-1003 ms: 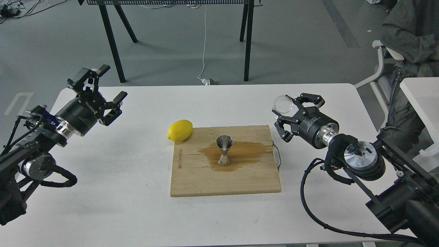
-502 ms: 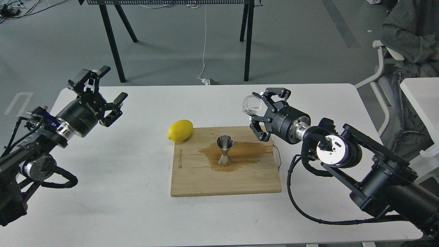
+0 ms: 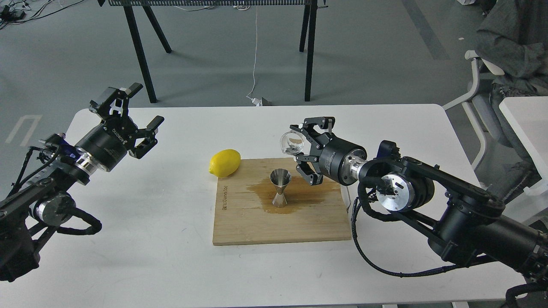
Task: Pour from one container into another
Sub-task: 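Lift the clear cup with the right gripper and bring it above the jigger, then tilt the clear cup with the right gripper to pour into the jigger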
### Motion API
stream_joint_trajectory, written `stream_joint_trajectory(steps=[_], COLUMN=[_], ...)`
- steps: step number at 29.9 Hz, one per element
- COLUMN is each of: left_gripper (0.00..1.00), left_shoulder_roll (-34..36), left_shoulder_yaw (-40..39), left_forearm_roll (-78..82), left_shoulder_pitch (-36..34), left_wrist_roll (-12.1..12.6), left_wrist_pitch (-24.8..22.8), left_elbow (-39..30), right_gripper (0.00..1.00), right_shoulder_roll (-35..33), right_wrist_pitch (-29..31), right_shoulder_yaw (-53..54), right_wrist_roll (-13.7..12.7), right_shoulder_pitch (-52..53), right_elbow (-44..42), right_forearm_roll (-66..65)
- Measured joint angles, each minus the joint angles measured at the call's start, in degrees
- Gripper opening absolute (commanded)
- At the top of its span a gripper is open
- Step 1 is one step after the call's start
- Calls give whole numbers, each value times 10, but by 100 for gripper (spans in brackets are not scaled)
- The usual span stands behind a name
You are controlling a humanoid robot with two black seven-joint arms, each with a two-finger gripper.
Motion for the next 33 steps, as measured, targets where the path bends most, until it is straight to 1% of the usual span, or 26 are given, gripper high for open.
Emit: stream_joint_trajectory(steps=[12,19,33], left_gripper=[97,97,97], left_shoulder_roll=[1,1,1], left_shoulder_yaw=[0,0,-1], left_forearm_roll=[0,0,0], left_shoulder_pitch=[-1,-1,-1], left_wrist_roll=[0,0,0], left_wrist_pitch=[0,0,0], left_elbow=[0,0,0], right_gripper=[39,39,40], right_shoulder_roll=[-14,-18,-18], right_wrist_pitch=[1,4,6], right_shoulder_yaw=[-84,-114,-173], right_wrist_roll=[-14,-15,-19], right_shoulder_pitch=[63,75,104], right_elbow=[2,2,1], right_forearm_roll=[-68,-116,-164])
